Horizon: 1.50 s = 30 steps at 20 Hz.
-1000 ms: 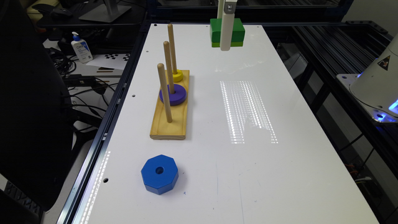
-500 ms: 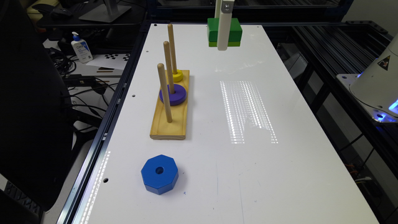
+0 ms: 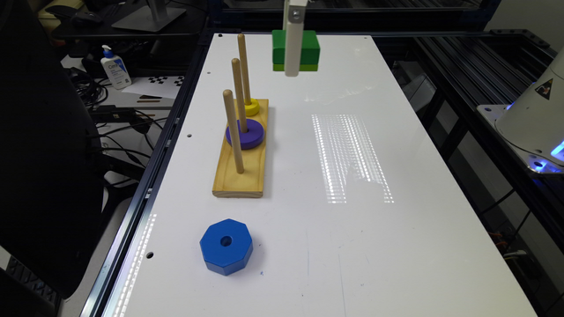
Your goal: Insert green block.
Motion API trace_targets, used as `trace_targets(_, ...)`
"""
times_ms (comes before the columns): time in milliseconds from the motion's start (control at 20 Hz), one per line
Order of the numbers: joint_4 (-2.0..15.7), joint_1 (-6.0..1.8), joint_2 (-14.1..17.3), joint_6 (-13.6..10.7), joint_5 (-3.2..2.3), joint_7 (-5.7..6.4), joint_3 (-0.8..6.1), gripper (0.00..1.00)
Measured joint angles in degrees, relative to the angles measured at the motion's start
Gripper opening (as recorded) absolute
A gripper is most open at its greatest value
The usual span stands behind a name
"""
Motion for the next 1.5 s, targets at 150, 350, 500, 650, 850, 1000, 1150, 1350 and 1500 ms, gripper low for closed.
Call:
trace_targets(150, 0.58, 0.0, 0.54, -0.01, 0.0, 0.0, 0.01, 0.0)
trace_targets(350, 1.18, 0.04, 0.84, -0.01, 0.0, 0.14, 0.3, 0.0)
trace_targets(500, 2.55, 0.14, 1.9, 0.0, -0.02, 0.46, 0.59, 0.0)
trace_targets(650, 4.8, 0.16, 3.98, -0.05, -0.16, 0.69, 0.7, 0.0)
trace_targets(850, 6.1, 0.17, 5.11, -0.08, -0.19, 0.75, 0.74, 0.0)
trace_targets(1000, 6.72, 0.21, 5.55, -0.09, -0.2, 0.89, 0.89, 0.0)
trace_targets(1150, 7.84, 0.23, 6.37, -0.09, -0.28, 1.04, 1.03, 0.0)
trace_targets(1350, 10.18, 0.21, 8.33, -0.28, -0.48, 1.07, 1.03, 0.0)
trace_targets(1500, 11.52, 0.22, 9.35, -0.74, -0.55, 1.08, 1.03, 0.0)
